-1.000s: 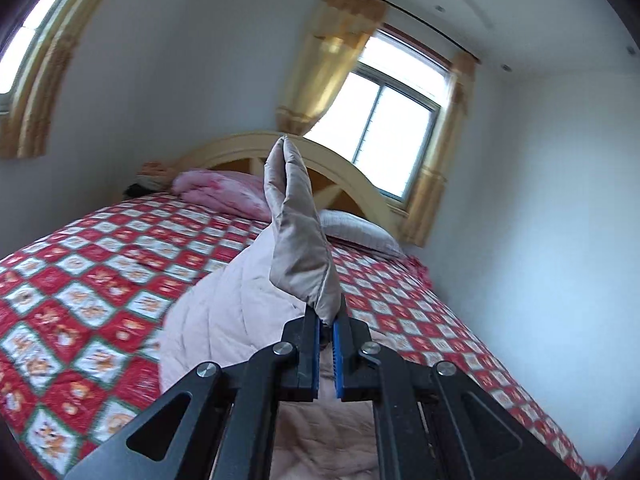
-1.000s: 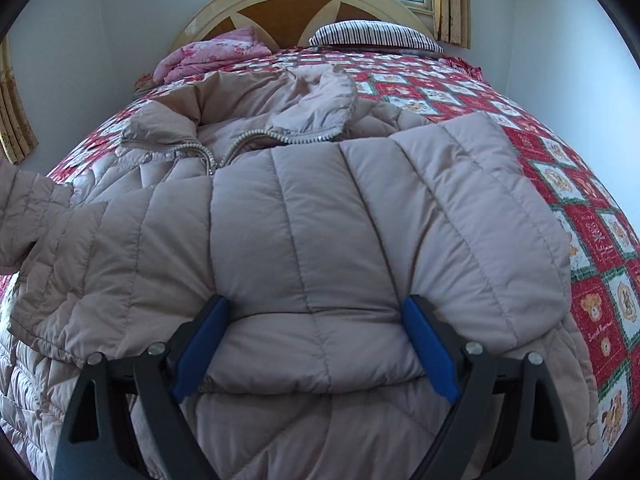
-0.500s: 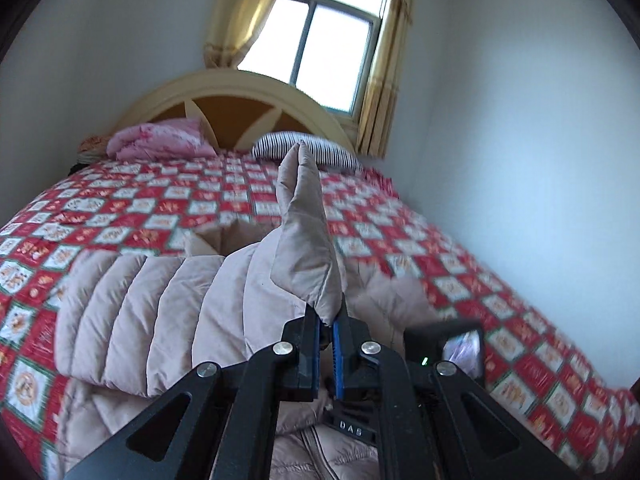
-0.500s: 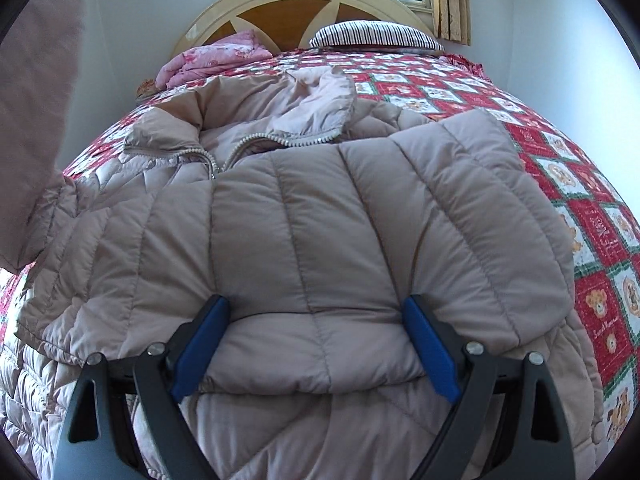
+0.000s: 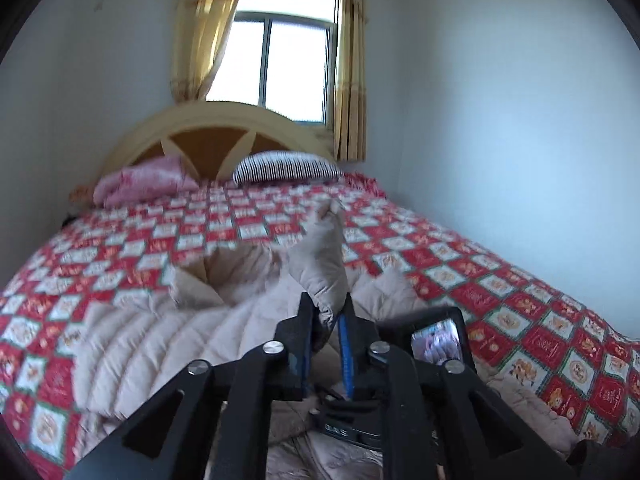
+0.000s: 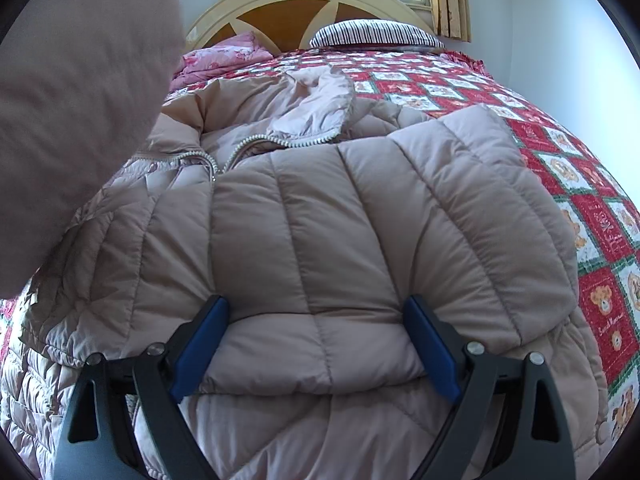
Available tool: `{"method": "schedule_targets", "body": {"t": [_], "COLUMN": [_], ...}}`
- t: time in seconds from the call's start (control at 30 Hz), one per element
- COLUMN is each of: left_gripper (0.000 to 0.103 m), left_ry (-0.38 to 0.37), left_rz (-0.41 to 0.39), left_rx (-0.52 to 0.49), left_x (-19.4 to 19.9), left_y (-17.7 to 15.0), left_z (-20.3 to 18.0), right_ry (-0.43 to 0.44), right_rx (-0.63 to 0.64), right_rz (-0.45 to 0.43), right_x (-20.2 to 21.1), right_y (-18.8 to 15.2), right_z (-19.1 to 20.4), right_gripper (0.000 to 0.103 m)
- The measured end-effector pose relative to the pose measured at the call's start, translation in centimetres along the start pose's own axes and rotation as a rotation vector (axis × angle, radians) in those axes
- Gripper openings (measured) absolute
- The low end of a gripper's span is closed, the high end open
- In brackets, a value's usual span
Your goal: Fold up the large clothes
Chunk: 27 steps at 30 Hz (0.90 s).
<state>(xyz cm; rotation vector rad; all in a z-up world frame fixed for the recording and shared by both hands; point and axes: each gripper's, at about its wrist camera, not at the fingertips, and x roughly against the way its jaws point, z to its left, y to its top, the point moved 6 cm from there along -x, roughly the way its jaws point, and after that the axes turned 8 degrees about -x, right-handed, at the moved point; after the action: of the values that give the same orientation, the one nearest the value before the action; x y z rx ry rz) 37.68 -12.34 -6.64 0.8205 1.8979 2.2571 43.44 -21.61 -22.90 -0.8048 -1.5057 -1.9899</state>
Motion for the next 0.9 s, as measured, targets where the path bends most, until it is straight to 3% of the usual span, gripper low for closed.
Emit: {"method": "schedule_targets", "body": {"t": [0.07, 0.1, 0.13, 0.17, 0.3, 0.4, 0.53, 0.6, 0.73, 0.83, 0.9], "left_gripper": [0.044, 0.067, 0.076, 0.076, 0.076, 0.076, 0.077, 0.077, 0.077, 0.077, 0.077], "left_ry": [0.065, 0.100, 0.164, 0.173, 0.078, 0.066, 0.273, 0.376, 0.374, 0.321, 0.307], "left_rz": [-0.020, -0.029, -0.039, -0.047, -0.016, -0.008, 0.065, 0.159, 0.342, 0.296, 0.260], "left_rx": [0.019, 0.031, 0.066, 0.110, 0.255, 0.270, 0.116, 0.083, 0.317, 0.443, 0.478], "left_x": [0.7, 0.8, 1.2, 1.6, 1.3, 0.9, -0.6, -2.2, -4.9, -4.3, -3.8], "left_y": [0.0, -0.3, -0.9, -1.5, -3.4, -3.4, -4.2, -6.1, -12.9, -14.8, -15.1], "left_z": [2.7, 4.0, 6.4, 8.0, 10.6, 10.0, 11.1, 13.3, 18.0, 19.3, 19.6], "right_ry": [0.001, 0.002, 0.005, 0.006, 0.004, 0.003, 0.011, 0.023, 0.054, 0.116, 0.196], "right_rx": [-0.001, -0.002, -0.004, -0.005, -0.004, -0.003, -0.009, -0.016, -0.042, -0.091, -0.196], "right_rz": [0.000, -0.001, -0.002, -0.003, -0.002, -0.001, -0.003, -0.007, -0.023, -0.049, -0.089], "right_x": [0.0, 0.0, 0.0, 0.0, 0.0, -0.1, 0.0, 0.1, 0.5, 1.4, 3.0], "right_y": [0.1, 0.1, 0.1, 0.1, 0.1, 0.0, 0.0, 0.0, 0.1, 0.4, 1.0], "right_z": [-0.1, -0.1, -0.1, -0.1, -0.2, -0.2, -0.2, -0.2, -0.4, -0.8, -2.3], "right_gripper": [0.092, 0.092, 0.092, 0.092, 0.092, 0.092, 0.093, 0.093, 0.092, 0.092, 0.092]}}
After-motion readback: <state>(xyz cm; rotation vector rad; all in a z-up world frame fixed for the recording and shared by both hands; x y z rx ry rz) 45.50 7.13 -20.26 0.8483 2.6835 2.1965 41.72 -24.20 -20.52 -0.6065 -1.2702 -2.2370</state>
